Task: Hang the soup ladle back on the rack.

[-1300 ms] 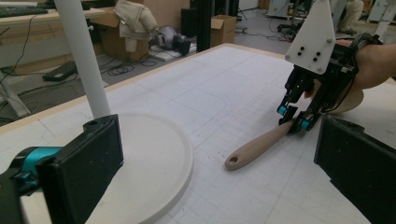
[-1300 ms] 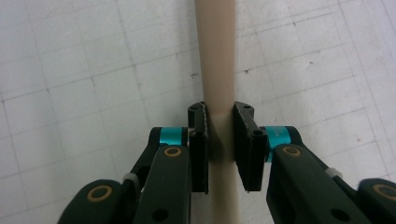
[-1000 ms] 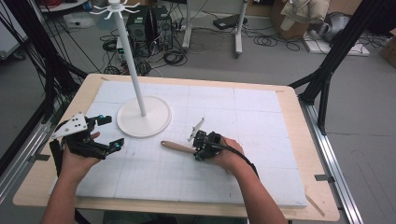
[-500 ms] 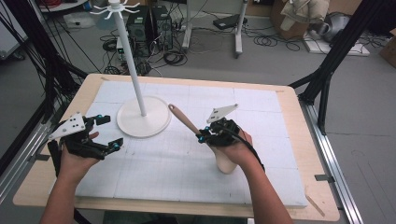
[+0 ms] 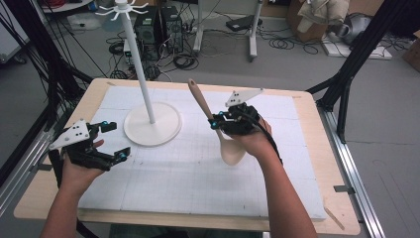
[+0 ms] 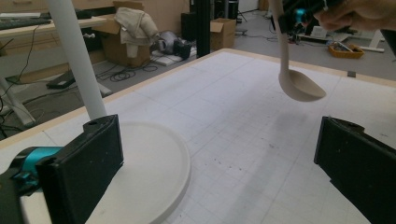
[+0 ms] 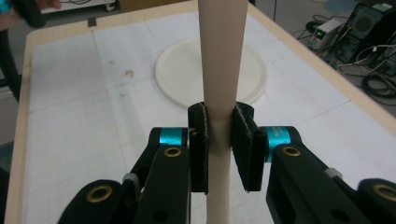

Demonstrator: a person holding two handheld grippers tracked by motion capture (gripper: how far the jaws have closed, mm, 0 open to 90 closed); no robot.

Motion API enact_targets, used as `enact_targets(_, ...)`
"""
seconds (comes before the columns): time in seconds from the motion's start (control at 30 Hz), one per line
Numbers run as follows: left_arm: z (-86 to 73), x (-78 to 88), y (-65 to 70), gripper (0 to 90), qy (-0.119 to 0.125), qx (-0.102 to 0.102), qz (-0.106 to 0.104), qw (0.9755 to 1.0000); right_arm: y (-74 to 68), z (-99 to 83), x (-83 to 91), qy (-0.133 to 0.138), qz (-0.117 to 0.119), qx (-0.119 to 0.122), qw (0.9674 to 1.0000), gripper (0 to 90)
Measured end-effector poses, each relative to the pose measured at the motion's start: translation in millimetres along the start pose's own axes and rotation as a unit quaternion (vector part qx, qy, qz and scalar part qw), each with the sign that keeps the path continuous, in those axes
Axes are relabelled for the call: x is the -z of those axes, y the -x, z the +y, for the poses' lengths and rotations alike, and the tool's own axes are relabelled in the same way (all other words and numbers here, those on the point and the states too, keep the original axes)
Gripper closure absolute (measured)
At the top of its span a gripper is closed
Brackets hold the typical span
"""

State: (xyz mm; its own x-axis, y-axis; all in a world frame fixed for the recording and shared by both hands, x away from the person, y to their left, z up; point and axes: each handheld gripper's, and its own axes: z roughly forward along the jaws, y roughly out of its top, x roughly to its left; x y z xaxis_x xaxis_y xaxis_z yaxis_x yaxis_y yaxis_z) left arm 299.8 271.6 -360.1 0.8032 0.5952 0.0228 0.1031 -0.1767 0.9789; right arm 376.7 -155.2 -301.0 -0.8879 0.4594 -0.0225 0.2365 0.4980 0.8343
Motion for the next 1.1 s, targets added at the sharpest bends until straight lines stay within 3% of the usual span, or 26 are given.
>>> enact_targets(0.37,0.2,2.8,1.5,1.7,-0.002,-0.003,0.0,1.0,23.9,72.8,-4.0,0.021,0.02,0.007,0.9996,78.0)
enact_targets(0.5,0.0,0.3,1.3,1.7,-0.011,-0.006,0.0,0.9999,29.7,98.7,-7.4,0.018,0.011,0.02,0.9996,78.0)
enact_targets(0.77,3.6,-3.2,2.3,1.7,-0.01,-0.01,-0.005,0.9999,39.2,148.6,-11.1,0.005,0.001,0.024,0.9997,77.9)
enact_targets(0.9,3.5,-1.8,1.1,1.7,-0.009,-0.01,-0.001,0.9999,39.4,167.0,-15.4,-0.009,0.004,0.034,0.9994,77.9)
enact_targets(1.1,3.1,-1.0,-0.1,1.7,-0.007,-0.006,-0.001,1.0,41.0,178.9,-23.1,-0.021,0.007,0.036,0.9991,77.9)
